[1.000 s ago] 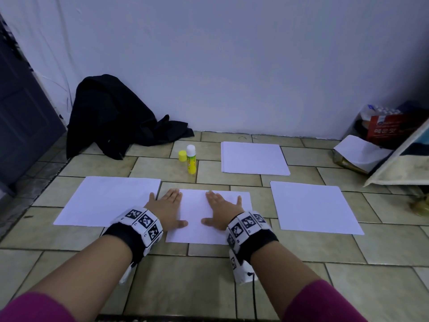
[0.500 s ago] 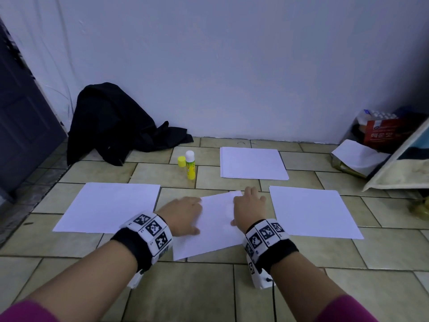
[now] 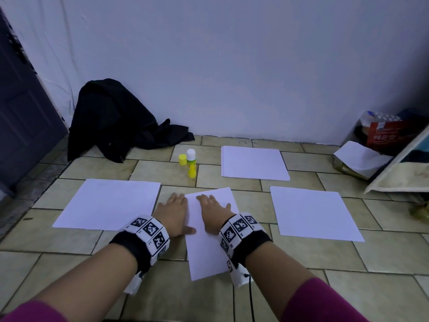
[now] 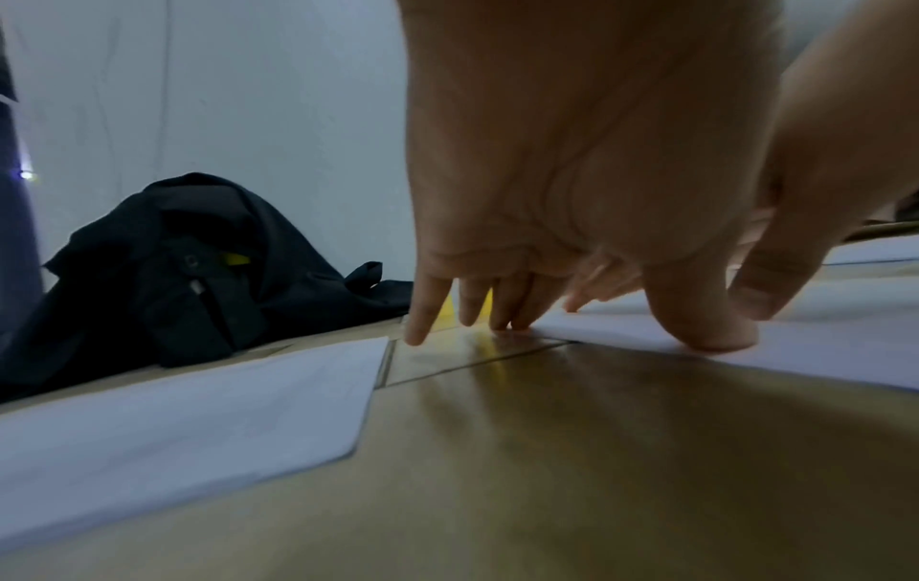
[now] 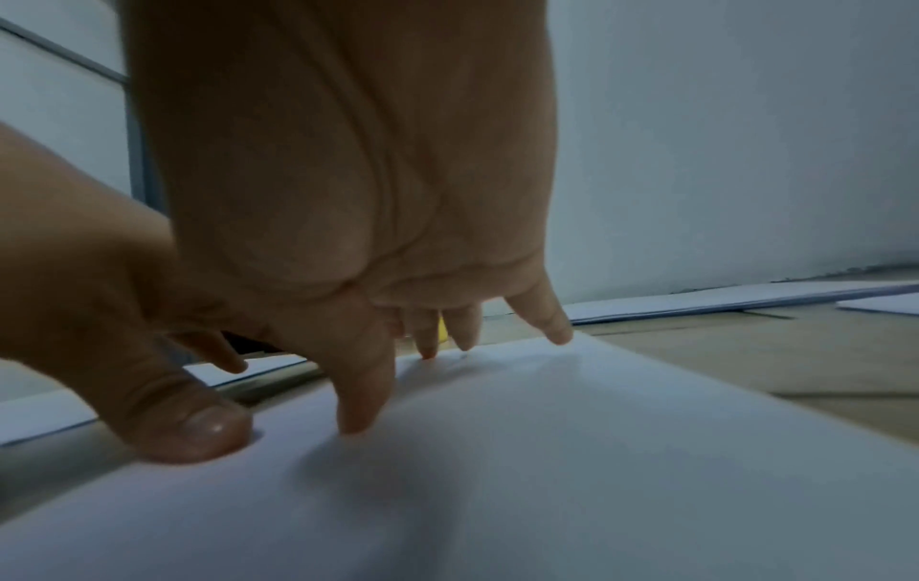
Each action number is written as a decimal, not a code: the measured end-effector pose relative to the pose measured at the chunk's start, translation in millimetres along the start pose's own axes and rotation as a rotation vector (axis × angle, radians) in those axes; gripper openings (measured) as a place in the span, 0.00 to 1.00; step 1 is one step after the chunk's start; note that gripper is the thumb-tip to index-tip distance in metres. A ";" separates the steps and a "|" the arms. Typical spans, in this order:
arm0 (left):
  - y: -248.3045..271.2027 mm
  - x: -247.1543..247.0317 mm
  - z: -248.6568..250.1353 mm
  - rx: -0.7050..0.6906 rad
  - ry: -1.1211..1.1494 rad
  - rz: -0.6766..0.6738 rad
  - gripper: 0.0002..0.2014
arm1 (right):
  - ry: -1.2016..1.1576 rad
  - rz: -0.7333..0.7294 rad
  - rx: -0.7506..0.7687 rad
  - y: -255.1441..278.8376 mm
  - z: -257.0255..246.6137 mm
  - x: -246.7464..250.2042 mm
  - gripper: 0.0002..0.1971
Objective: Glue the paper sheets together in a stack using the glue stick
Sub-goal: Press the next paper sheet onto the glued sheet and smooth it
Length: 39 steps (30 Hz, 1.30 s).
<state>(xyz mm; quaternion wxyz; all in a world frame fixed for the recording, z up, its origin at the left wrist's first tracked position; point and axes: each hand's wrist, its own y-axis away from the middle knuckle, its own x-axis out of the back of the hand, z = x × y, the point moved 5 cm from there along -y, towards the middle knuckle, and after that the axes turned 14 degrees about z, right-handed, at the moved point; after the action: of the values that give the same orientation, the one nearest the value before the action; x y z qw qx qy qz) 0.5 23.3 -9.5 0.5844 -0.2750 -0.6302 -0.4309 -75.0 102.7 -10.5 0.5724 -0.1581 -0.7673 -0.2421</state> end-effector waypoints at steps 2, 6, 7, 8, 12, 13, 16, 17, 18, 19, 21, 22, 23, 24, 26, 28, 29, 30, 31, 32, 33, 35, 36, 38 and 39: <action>1.0 -4.8 -1.8 -0.012 -0.012 -0.038 0.48 | 0.017 -0.052 0.074 -0.7 -13.3 -1.3 0.43; 0.4 -8.1 -3.2 -0.039 -0.092 -0.063 0.47 | -0.038 -0.085 0.108 3.1 -21.3 3.4 0.41; 0.3 -8.2 -3.9 -0.036 -0.115 -0.067 0.47 | -0.049 -0.091 0.094 3.8 -16.9 6.6 0.38; 0.3 -8.1 -4.4 -0.034 -0.130 -0.073 0.47 | -0.059 -0.090 0.070 3.8 -10.5 10.1 0.36; 2.2 -6.6 -6.0 -0.044 -0.155 -0.067 0.48 | -0.126 -0.084 -0.093 2.3 29.3 20.7 0.29; 2.3 -6.5 -6.1 -0.042 -0.157 -0.065 0.48 | -0.134 -0.094 -0.125 2.3 40.1 20.8 0.28; 2.1 -5.4 -4.5 -0.043 -0.205 -0.055 0.48 | -0.115 -0.077 -0.179 -2.7 66.4 21.5 0.30; 2.3 -3.9 -3.8 -0.045 -0.225 -0.047 0.48 | -0.089 -0.063 -0.172 -4.6 69.6 22.3 0.34; 2.2 -2.1 -3.4 -0.044 -0.241 -0.034 0.48 | -0.057 -0.053 -0.153 -6.3 70.4 22.5 0.40; 1.5 -1.1 -3.4 -0.040 -0.249 -0.023 0.48 | -0.004 -0.046 -0.127 -7.1 69.0 22.5 0.46; 1.1 1.4 -1.9 -0.031 -0.268 -0.006 0.49 | 0.165 -0.016 -0.090 -5.1 64.4 23.3 0.51; 1.7 3.5 0.1 -0.032 -0.280 0.015 0.47 | 0.248 0.015 -0.090 -3.3 61.7 25.3 0.49; 3.1 6.2 2.8 -0.040 -0.289 0.046 0.42 | 0.311 0.047 -0.091 -1.3 58.3 28.0 0.46; 5.3 9.9 5.8 -0.050 -0.293 0.070 0.35 | 0.347 0.071 -0.088 -0.2 54.4 29.5 0.40; 10.1 19.7 10.7 -0.061 -0.292 0.123 0.25 | 0.347 0.103 -0.060 0.9 44.2 29.7 0.24; 7.4 24.5 10.2 -0.058 -0.259 0.157 0.16 | 0.275 0.097 -0.004 0.4 36.2 22.1 0.18; 5.3 25.3 8.4 -0.064 -0.210 0.169 0.14 | 0.230 0.074 0.033 -0.5 33.8 16.7 0.21; 2.5 24.4 6.0 -0.078 -0.146 0.174 0.15 | 0.181 0.050 0.062 -1.2 32.7 12.6 0.24; -0.8 21.6 3.2 -0.105 -0.083 0.170 0.19 | 0.133 0.031 0.086 -1.8 32.7 10.6 0.27; -4.3 17.0 0.0 -0.139 -0.033 0.150 0.27 | 0.083 0.006 0.097 -1.7 34.1 9.8 0.30; -6.7 11.7 -3.1 -0.167 0.011 0.111 0.35 | 0.039 -0.029 0.104 -1.2 36.6 9.7 0.32; -8.2 1.9 -8.6 -0.174 0.056 -0.003 0.45 | 0.000 -0.099 0.102 1.5 44.7 11.1 0.38; -8.9 -1.1 -10.2 -0.175 0.050 -0.029 0.47 | 0.007 -0.114 0.083 2.4 52.0 12.0 0.42; -11.2 -2.4 -9.2 -0.190 0.008 -0.017 0.48 | 0.023 -0.112 0.022 3.4 71.1 14.1 0.49; -11.6 -1.6 -7.6 -0.197 -0.004 -0.006 0.48 | 0.024 -0.102 -0.013 4.3 81.3 15.9 0.52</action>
<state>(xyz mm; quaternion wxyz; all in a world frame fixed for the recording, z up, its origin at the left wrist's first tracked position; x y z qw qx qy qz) -5.3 11.5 -14.0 0.5522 -0.3301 -0.5866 -0.4919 -142.6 150.7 -13.0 0.5675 -0.1198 -0.7658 -0.2779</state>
